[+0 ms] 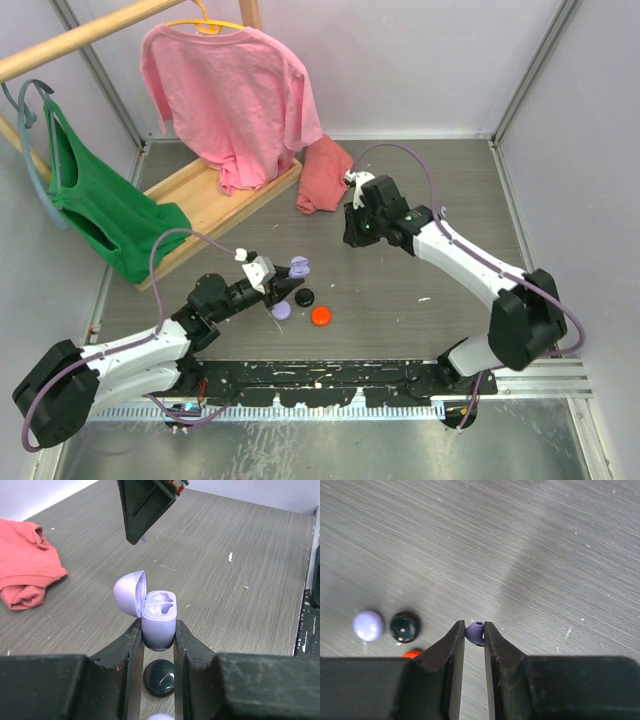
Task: Insert the wireless bluetooth earbuds into the charging case
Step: Pick up the earbud from the center of the board, then place the earbud in the charging case.
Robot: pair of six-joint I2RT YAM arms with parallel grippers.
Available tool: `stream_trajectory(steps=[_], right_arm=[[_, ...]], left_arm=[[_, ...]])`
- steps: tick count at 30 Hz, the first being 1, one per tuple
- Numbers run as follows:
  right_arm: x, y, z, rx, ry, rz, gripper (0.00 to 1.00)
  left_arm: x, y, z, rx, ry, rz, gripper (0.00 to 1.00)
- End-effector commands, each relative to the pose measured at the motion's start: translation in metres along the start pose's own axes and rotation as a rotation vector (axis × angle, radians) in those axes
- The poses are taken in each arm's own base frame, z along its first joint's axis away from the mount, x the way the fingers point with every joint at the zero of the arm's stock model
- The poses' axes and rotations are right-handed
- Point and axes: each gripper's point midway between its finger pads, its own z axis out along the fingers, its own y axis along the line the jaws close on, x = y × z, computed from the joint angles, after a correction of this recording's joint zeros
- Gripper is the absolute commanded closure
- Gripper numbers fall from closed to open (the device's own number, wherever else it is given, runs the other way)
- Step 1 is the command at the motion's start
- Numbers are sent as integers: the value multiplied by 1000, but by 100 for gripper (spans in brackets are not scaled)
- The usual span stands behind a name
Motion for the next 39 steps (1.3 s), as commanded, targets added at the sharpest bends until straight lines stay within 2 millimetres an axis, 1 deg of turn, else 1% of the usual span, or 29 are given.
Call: stream_trajectory(steps=[1, 6, 11, 15, 19, 23, 30, 34, 39], right_arm=[[-44, 37, -30, -123, -226, 87, 86], [-58, 63, -59, -214, -345, 117, 86], [-70, 95, -90, -366, -472, 158, 86], [-74, 114, -108, -465, -523, 197, 86], [-75, 131, -130, -575, -575, 229, 86], [-74, 144, -151, -667, -621, 229, 86], [-68, 165, -168, -813, -643, 218, 86], [-63, 172, -165, -840, -624, 213, 86], [-57, 179, -162, -868, -614, 219, 86]], left_arm=[[-33, 9, -1, -46, -134, 68, 100], [-49, 13, -4, -73, -175, 92, 100], [-62, 16, -9, -93, -218, 145, 99], [-74, 11, -10, -65, -258, 188, 98], [-81, 10, -9, -54, -280, 217, 97], [-89, 9, -10, -51, -311, 239, 97], [-101, 5, -9, -30, -343, 241, 97], [-107, 3, -10, -24, -362, 236, 97], [-108, 1, -9, -9, -370, 231, 97]])
